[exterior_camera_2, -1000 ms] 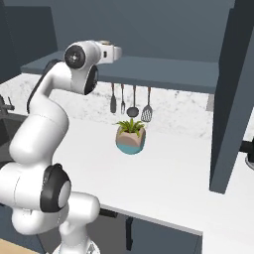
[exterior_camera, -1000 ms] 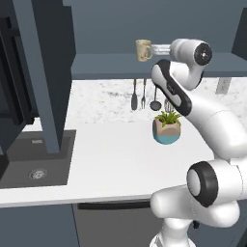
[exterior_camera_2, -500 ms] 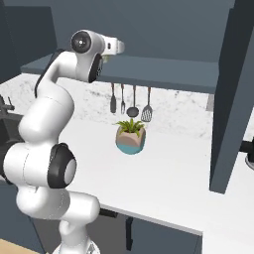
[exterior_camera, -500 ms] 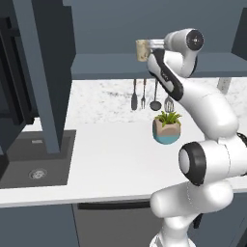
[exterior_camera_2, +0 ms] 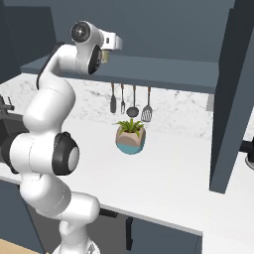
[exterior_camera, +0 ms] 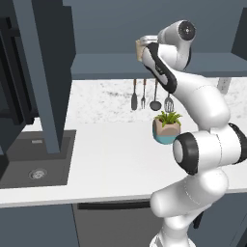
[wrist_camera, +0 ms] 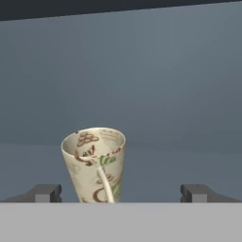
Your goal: Gather all objects into one cabinet and sort the glasses and bowls to opposite sides.
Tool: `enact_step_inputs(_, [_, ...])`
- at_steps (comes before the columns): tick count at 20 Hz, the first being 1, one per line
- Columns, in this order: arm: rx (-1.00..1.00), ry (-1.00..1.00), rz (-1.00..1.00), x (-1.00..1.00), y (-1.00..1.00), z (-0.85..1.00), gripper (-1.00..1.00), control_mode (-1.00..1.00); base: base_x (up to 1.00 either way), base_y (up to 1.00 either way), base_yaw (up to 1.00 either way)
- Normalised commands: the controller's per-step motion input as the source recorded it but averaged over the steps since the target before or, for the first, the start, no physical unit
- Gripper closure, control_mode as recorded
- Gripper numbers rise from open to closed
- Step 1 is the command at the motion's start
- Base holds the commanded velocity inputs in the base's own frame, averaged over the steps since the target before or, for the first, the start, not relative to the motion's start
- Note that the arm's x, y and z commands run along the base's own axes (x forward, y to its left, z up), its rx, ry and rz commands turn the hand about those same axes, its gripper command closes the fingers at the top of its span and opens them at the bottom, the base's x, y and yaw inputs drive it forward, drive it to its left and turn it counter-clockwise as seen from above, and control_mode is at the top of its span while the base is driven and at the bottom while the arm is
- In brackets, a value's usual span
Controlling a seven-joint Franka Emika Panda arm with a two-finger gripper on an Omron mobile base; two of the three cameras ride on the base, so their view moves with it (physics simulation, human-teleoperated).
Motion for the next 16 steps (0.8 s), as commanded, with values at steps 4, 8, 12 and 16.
enact_step_inputs(4, [0.00,0.05,0.00,0.10,0.13,0.00,-1.00,-1.00,0.00,0.00,0.00])
enact_step_inputs(8, [0.00,0.06,0.00,0.14,0.07,-0.01,-1.00,-1.00,0.00,0.00,0.00])
enact_step_inputs(12, [0.00,0.09,0.00,0.12,0.00,-0.14,-1.00,-1.00,0.00,0.00,0.00])
enact_step_inputs(16, [0.00,0.08,0.00,0.07,0.00,-0.19,-1.00,-1.00,0.00,0.00,0.00])
